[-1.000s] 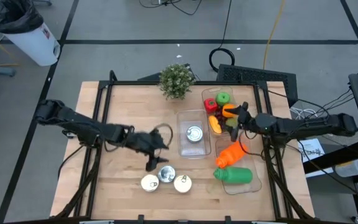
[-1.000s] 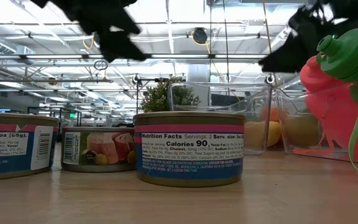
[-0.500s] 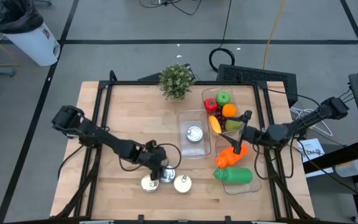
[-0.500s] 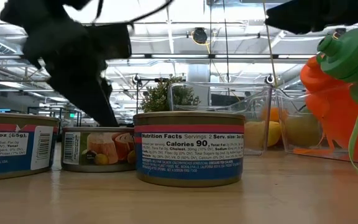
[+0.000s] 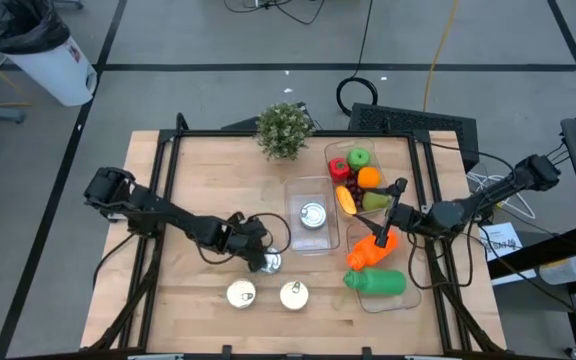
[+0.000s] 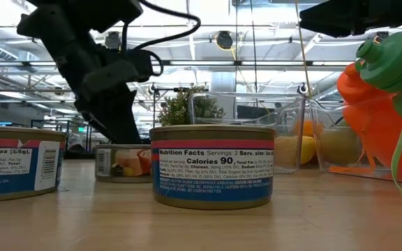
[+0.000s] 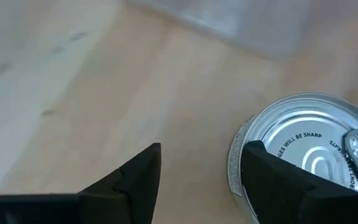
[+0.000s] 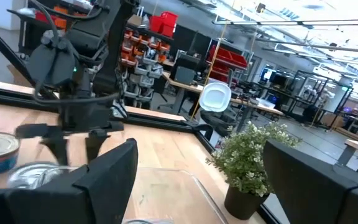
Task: Pick & Place Food Item
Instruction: Put the green tuna can into the middle transparent bin
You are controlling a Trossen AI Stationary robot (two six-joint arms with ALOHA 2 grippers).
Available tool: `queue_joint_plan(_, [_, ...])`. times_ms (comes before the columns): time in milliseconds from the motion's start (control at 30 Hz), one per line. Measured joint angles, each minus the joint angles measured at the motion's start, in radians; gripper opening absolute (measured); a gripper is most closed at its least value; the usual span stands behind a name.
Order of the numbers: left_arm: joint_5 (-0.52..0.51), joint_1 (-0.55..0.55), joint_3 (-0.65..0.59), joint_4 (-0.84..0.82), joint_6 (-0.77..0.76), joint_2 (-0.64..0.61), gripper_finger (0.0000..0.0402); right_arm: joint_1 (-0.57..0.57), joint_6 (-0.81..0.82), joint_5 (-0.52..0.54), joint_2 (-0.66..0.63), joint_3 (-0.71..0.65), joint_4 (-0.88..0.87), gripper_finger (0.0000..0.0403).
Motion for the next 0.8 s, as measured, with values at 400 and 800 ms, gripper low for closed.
queue_joint_plan(400, [-0.097, 0.009, 0.002, -0.185, -0.213, -0.009, 0.0157, 0.0, 0.008, 0.0, 0.0, 0.0, -0.008, 0.0324])
queue_joint_plan(800, [-0.118, 0.009, 0.0, -0.35, -0.403, -0.005, 0.009, -0.001, 0.02, 0.0, 0.0, 0.0, -0.017, 0.0325])
